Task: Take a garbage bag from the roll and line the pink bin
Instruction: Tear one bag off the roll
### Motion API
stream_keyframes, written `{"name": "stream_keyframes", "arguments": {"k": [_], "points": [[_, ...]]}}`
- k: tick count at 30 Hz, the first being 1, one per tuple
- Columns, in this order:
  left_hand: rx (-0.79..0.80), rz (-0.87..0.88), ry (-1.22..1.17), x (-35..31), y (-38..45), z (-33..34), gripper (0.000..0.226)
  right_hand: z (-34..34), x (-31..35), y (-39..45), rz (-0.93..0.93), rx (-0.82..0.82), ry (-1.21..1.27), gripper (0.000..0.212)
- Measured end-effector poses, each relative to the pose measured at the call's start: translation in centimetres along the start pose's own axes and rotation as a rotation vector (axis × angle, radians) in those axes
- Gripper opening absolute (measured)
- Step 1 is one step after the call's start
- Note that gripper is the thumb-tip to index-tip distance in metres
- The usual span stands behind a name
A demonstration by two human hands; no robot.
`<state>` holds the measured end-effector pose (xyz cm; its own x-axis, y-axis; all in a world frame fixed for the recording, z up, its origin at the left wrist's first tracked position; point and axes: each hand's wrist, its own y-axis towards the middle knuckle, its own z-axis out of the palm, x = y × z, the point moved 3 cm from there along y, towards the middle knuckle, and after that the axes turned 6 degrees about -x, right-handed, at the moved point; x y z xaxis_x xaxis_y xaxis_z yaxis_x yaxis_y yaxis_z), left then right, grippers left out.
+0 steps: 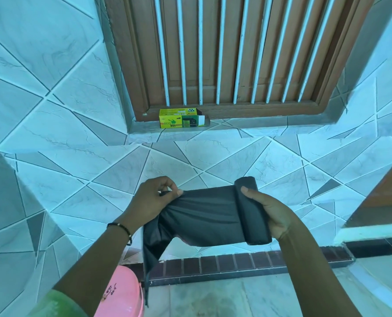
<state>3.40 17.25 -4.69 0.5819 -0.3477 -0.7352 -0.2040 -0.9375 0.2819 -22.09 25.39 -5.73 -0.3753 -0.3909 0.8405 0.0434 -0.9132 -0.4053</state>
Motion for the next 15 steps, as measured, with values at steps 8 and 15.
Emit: {"name": "stream_keyframes", "arguments": {"k": [8,15], "points": [[0.260,-0.054,0.005,-1.2,-0.5,2.1,0.032,2.3,-0.6,0.4,0.028,0.036,-0.020,0.033],[0.179,-0.006,-0.149,-3.8,-0.5,4.8,0.028,4.1,-1.6,0.4,0.043,0.059,-0.040,0.048]]}}
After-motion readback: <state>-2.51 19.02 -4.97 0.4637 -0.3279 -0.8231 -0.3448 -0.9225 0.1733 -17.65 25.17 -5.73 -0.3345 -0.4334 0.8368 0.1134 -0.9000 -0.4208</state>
